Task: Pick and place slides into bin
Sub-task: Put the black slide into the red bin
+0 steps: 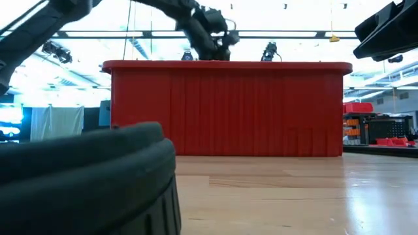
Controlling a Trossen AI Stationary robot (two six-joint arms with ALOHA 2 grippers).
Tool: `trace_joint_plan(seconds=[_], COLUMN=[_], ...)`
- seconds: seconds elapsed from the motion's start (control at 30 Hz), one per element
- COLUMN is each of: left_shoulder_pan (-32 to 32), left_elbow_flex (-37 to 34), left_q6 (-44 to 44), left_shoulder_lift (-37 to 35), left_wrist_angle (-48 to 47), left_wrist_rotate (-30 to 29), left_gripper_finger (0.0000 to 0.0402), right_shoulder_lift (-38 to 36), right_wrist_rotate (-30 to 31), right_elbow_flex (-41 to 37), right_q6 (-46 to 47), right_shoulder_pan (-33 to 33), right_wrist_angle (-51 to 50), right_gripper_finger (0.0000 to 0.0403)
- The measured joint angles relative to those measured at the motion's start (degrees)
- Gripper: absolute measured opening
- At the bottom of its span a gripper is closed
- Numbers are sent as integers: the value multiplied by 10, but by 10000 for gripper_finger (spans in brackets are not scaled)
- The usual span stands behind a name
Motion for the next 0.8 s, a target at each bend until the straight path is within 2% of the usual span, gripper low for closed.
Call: trace_joint_plan(seconds=[0.13, 0.27, 0.37, 0.5, 0.57, 0.67, 0.8], left_shoulder_pan=[-36, -93, -137, -183, -201, -223, -243], left_elbow_flex=[0, 0, 1, 1, 1, 1, 1], left_q6=[57, 96, 141, 164, 164, 164, 163], left_shoulder_lift=[-58, -111, -152, -192, -201, -210, -211], left_wrist_angle=[-26, -11, 3, 28, 33, 33, 28], left_wrist_rotate=[0, -60, -99, -128, -130, -130, -129], left_gripper_finger=[176, 178, 176, 174, 176, 180, 180], right_shoulder_lift=[0, 0, 4, 45, 75, 134, 229], right_wrist_rotate=[0, -21, -116, -265, -316, -338, -339], right_elbow_flex=[0, 0, 0, 0, 4, 45, 139], right_q6=[-23, -51, -96, -190, -245, -329, -411], right_shoulder_pan=[-5, -34, -75, -126, -137, -142, -143], right_wrist_angle=[3, 34, 98, 254, 323, 358, 324], right_gripper_finger=[48, 48, 48, 58, 68, 90, 126])
